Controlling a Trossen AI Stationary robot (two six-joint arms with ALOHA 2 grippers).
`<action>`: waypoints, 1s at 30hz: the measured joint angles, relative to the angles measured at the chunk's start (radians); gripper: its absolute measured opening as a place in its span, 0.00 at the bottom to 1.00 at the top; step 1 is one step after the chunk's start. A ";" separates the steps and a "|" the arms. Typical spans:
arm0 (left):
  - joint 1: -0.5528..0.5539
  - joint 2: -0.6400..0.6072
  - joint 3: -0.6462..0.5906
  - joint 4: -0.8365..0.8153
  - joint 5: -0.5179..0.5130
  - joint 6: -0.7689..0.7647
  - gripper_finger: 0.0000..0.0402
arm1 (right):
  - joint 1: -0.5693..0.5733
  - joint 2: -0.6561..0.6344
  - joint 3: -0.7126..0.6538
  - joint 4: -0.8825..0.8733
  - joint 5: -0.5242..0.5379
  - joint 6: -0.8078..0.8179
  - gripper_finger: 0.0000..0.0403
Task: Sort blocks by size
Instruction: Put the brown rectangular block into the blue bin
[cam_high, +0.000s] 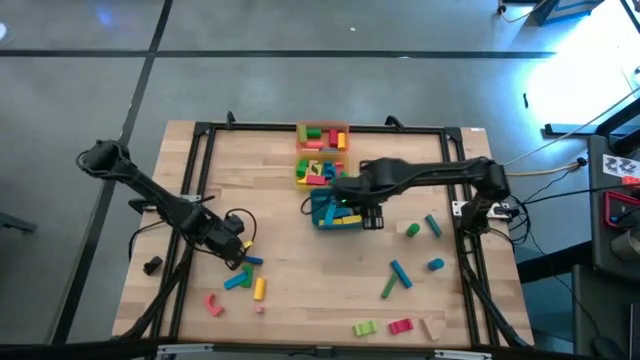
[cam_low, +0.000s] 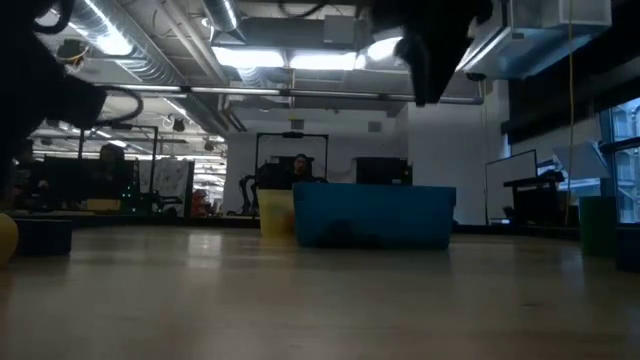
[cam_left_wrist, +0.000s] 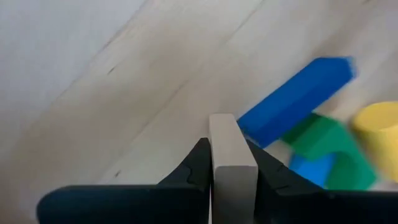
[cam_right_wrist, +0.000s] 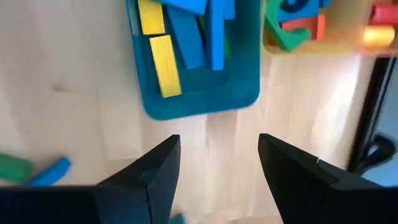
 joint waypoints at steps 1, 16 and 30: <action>0.009 -0.013 0.005 -0.002 0.000 0.008 0.10 | 0.000 -0.025 -0.008 -0.001 -0.012 0.022 0.54; 0.225 -0.060 0.103 0.351 -0.202 0.499 0.12 | 0.206 -0.232 -0.277 -0.011 -0.081 0.423 0.54; 0.465 0.217 0.103 1.095 -0.142 1.124 0.15 | 0.367 -0.231 -0.459 -0.035 -0.023 0.732 0.54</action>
